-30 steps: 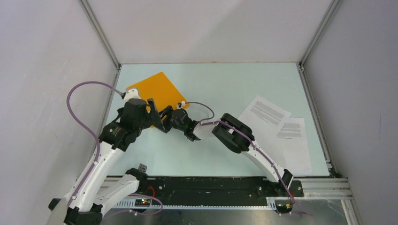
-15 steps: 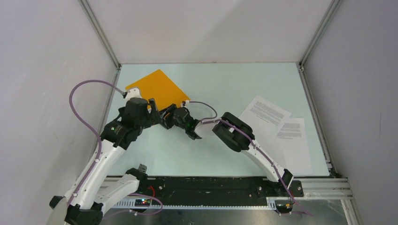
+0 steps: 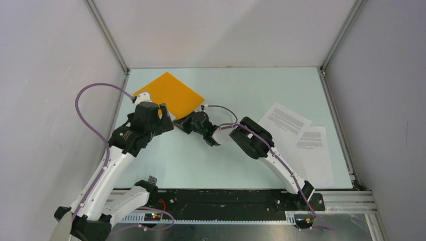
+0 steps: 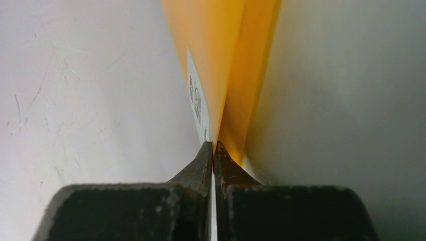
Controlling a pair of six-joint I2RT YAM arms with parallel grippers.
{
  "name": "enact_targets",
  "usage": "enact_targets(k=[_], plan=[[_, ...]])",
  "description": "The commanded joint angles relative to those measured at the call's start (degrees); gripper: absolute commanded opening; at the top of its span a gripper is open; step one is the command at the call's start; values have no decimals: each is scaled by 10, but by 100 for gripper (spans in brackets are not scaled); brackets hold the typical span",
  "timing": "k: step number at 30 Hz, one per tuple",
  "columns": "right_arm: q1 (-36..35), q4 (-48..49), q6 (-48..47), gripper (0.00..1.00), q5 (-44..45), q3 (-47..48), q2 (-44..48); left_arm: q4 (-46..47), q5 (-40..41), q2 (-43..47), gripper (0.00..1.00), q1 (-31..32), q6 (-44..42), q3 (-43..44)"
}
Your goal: Put the files into the folder
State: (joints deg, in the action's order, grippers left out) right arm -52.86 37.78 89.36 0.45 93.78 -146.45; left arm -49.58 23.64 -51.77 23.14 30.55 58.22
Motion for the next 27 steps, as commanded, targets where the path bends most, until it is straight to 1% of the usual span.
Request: enact_targets(k=[1, 2, 3, 4, 5, 6, 7, 10, 11, 12, 15, 18, 20, 27], plan=[[24, -10, -109, 0, 15, -47, 53, 5, -16, -17, 98, -28, 32, 43], [26, -10, -130, 0, 18, -81, 71, 6, -21, -30, 98, -32, 41, 59], [28, -12, -176, 0, 29, -101, 111, 6, -30, -46, 98, -42, 59, 66], [28, -19, -200, 0, 36, -141, 132, 6, -32, -55, 98, -45, 68, 84], [26, -22, -251, 0, 51, -160, 173, 6, -34, -76, 98, -49, 86, 94], [24, -31, -276, 0, 61, -199, 194, 7, -35, -89, 98, -50, 93, 119], [16, -37, -331, 0, 85, -214, 233, 7, -36, -114, 98, -51, 107, 133], [-15, -74, -475, 0, 150, -271, 296, 8, -46, -174, 98, -51, 131, 204], [-34, -81, -500, 0, 186, -285, 319, 7, -48, -202, 98, -51, 139, 218], [-44, -89, -546, 0, 202, -292, 336, 8, -49, -215, 98, -51, 147, 244], [-88, -89, -626, 0, 278, -320, 361, 7, -48, -274, 98, -55, 159, 290], [-126, -83, -714, 0, 344, -330, 372, 8, -63, -317, 98, -65, 171, 339], [-143, -79, -756, 0, 375, -333, 372, 7, -67, -336, 98, -68, 172, 362], [-176, -35, -881, 0, 426, -334, 357, 8, -79, -361, 98, -74, 184, 365]])
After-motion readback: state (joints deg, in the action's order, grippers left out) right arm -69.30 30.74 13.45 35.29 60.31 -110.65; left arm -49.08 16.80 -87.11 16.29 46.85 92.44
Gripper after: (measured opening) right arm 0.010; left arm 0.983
